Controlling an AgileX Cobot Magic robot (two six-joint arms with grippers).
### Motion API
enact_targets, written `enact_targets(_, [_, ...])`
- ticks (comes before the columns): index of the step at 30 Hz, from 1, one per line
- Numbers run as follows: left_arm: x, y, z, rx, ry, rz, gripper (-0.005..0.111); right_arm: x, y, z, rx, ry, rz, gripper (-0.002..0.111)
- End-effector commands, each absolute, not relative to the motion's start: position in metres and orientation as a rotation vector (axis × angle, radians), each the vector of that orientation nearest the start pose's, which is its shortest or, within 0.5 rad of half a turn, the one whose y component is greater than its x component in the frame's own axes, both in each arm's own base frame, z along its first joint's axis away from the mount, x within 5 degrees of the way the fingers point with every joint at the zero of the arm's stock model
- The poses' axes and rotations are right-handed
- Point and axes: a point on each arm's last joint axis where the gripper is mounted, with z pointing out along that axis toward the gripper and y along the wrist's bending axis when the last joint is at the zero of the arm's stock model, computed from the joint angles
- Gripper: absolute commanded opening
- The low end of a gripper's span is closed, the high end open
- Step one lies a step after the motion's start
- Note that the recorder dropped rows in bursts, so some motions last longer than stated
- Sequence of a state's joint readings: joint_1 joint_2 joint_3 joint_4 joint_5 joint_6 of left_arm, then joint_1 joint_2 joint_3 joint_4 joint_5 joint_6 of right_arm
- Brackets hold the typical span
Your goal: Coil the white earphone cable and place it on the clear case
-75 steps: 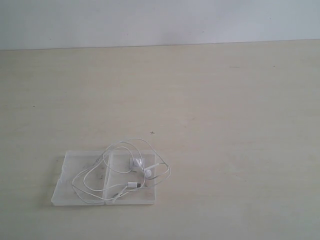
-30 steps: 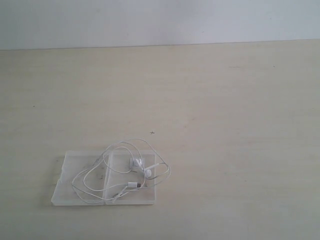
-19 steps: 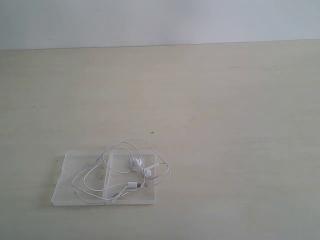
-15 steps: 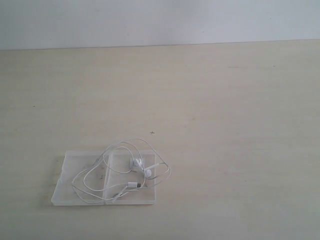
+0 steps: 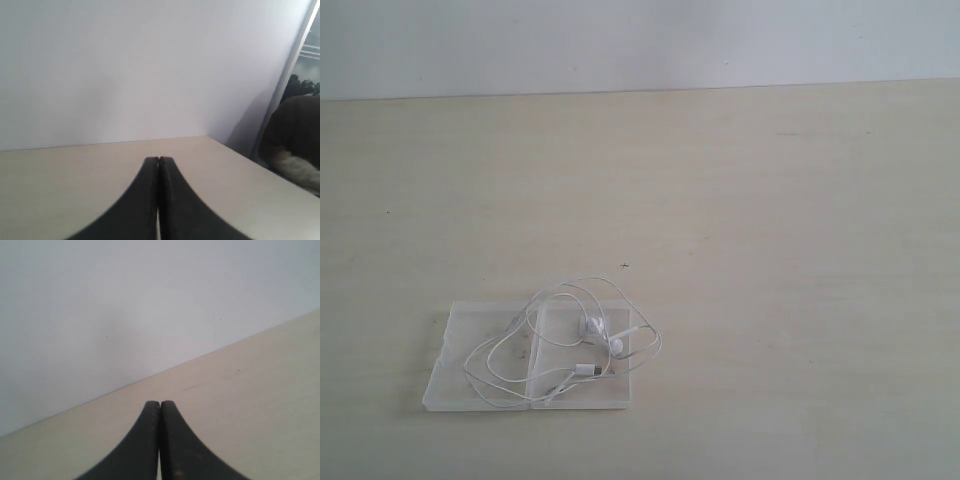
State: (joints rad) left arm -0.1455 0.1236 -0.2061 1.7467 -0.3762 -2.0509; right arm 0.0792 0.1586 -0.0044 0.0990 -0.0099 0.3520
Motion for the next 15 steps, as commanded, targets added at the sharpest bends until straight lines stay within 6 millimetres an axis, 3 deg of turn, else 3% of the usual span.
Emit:
enact_targets(1, [0.051,-0.035,0.260,0.285,1.471,-0.416,0.000,0.069,0.005,0.205,0.300,1.608,0.395,0.000])
enact_targets(10, [0.064,-0.011,0.229,0.019,1.541,-0.229,0.000,0.069,0.005,0.205,0.300,1.608,0.395,0.000])
enact_targets(15, [0.064,-0.010,0.229,-0.063,1.544,-0.305,0.000,0.069,0.005,0.205,0.300,1.608,0.395,0.000])
